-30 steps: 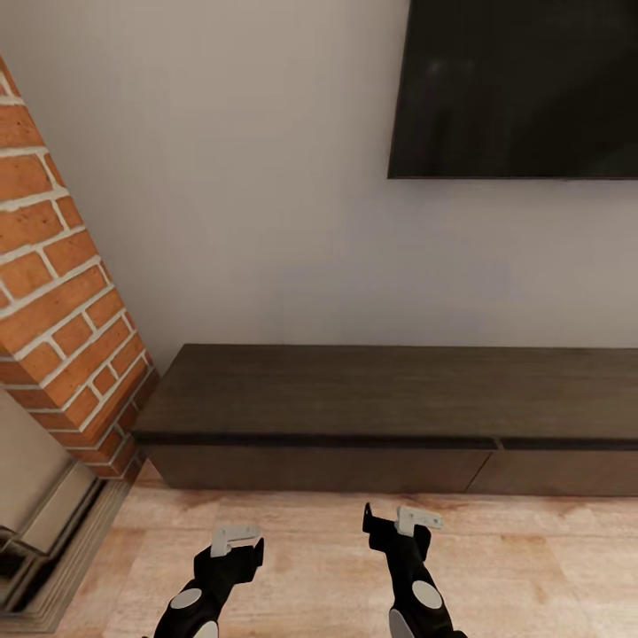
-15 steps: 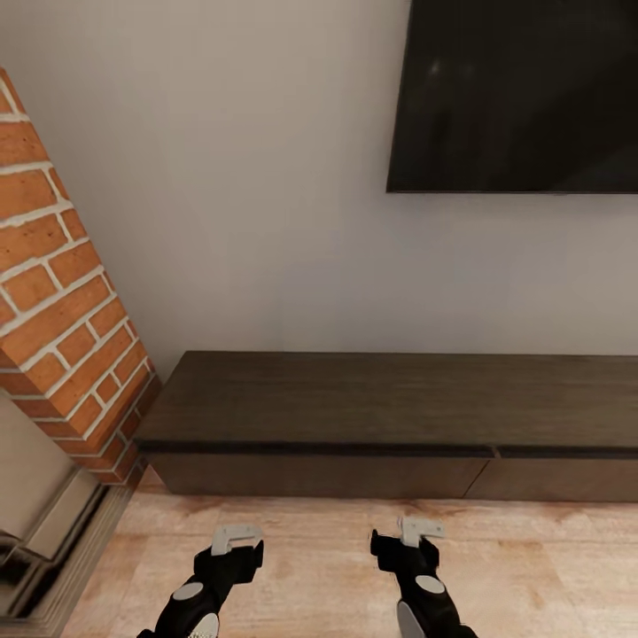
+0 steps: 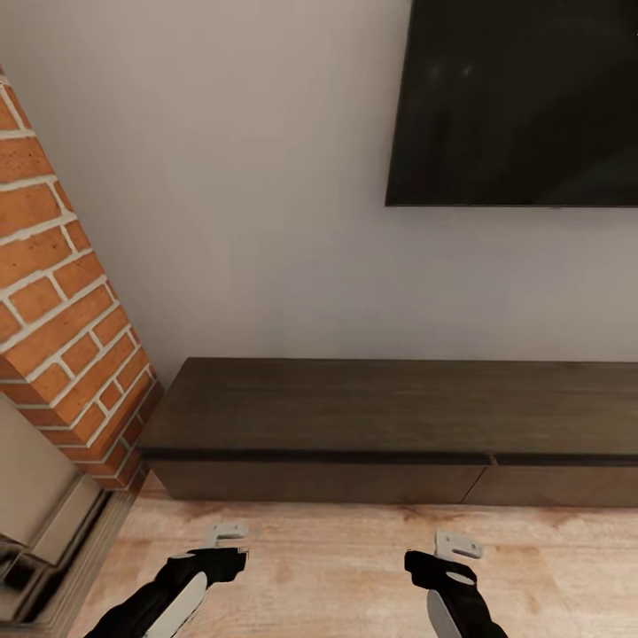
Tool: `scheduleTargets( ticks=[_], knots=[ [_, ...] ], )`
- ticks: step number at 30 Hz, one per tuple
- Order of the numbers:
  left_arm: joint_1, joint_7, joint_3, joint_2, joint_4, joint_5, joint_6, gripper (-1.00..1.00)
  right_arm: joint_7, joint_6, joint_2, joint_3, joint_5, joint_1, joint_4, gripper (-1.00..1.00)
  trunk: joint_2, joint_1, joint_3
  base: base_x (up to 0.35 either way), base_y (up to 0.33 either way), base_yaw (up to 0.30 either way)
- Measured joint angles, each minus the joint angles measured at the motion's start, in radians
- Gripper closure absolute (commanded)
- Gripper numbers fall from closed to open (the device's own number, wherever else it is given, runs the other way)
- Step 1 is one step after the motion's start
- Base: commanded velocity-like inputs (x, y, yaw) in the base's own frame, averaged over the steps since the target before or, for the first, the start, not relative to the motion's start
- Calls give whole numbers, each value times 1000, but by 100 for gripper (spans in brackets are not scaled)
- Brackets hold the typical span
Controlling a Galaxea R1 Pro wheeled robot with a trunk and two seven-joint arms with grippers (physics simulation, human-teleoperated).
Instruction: Place each of the two pumpkins and all three candles from the living room inside a cabinet in the living room (use any cabinet), then make sure every cabinet is closed, and position the cauldron so it is next to a table in the living room.
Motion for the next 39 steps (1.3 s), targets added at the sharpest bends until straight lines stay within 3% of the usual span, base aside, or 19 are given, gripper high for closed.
scheduleTargets(
  ticks=[4,14,18,20,28,34,39],
  knots=[
    [-33,-44,0,-3,106,1,4,-100,4,7,-1,-3,1,4,5,-100,28,-15,13,0,0,0],
    [-48,-63,0,-6,254,-3,5,-100,1,10,-16,-3,11,13,36,-100,98,-54,44,0,0,0],
    [-48,-66,-3,-6,325,-6,1,-100,2,-15,-28,-5,14,16,81,-100,126,-69,56,0,0,0],
    [-48,-66,-8,-6,374,-8,-10,-100,1,-62,-31,-4,14,16,137,-100,140,-77,63,0,0,0],
    [-47,-66,-12,-7,415,-9,-30,-100,2,-204,-36,-4,12,17,302,-100,196,-107,88,0,0,0],
    [-46,-67,-12,-9,448,-12,-108,-100,7,-248,-42,-5,10,16,383,-100,238,-130,106,-44,0,-27],
    [-45,-67,-13,-16,475,-14,-133,-100,9,-256,-43,-6,10,16,414,-100,273,-149,122,-193,0,-206]
  ],
)
